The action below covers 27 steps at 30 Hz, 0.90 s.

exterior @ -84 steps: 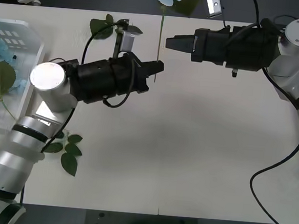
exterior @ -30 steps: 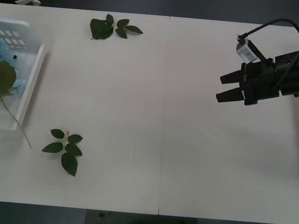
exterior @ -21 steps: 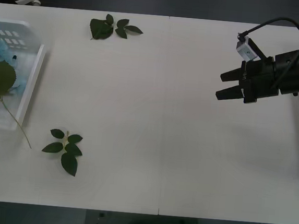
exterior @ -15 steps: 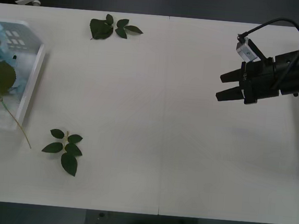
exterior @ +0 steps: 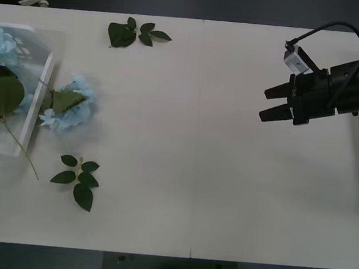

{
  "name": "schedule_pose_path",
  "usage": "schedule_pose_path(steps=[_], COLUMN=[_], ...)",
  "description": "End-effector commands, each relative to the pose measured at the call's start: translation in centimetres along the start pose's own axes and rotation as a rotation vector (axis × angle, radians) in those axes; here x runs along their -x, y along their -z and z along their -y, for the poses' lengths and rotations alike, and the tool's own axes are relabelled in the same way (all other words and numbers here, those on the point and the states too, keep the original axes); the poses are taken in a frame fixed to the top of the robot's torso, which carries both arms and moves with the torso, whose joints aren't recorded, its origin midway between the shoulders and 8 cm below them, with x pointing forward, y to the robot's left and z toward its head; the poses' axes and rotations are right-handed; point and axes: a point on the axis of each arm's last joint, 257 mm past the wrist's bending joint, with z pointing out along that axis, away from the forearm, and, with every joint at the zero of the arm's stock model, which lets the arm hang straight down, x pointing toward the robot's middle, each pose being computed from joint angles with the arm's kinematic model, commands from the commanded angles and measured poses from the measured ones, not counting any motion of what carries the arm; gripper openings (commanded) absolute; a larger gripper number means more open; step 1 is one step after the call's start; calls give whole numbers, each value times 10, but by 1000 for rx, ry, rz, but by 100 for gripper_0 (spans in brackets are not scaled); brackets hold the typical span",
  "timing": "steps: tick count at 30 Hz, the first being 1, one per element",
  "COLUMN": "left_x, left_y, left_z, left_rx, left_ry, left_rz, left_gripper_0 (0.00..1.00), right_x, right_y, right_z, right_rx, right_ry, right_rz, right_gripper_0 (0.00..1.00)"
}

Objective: Put the red flowers into the right box and the blue flowers into the left box

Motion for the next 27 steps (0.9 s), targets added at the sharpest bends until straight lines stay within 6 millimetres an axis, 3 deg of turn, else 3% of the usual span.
schedule_pose_path(steps=[1, 5, 9, 13, 19, 22, 27], left_x=[34, 49, 66, 76, 77, 73, 56], left_y=[23, 36, 46, 52, 47, 38, 14], left_z=[34, 82, 149, 203, 280, 307, 328], left_rx=[-127, -292, -519, -692, -894, -918, -885], left_ry=[-26, -52, -77, -93, -173, -235, -331], left_rz=[44, 76, 116, 136, 182, 209, 188], left_gripper_0=[100, 100, 100, 100, 100, 100, 100], right_x=[18, 18, 18, 18, 18, 18, 18], right_y=[21, 21, 21, 21, 21, 21, 21], right_z=[12, 12, 12, 12, 12, 12, 12], right_rx=[-40, -40, -40, -40, -40, -40, -40], right_ry=[27, 27, 27, 27, 27, 27, 27], right_rz=[8, 8, 8, 8, 8, 8, 8], right_gripper_0=[99, 100, 100, 100, 100, 100, 100])
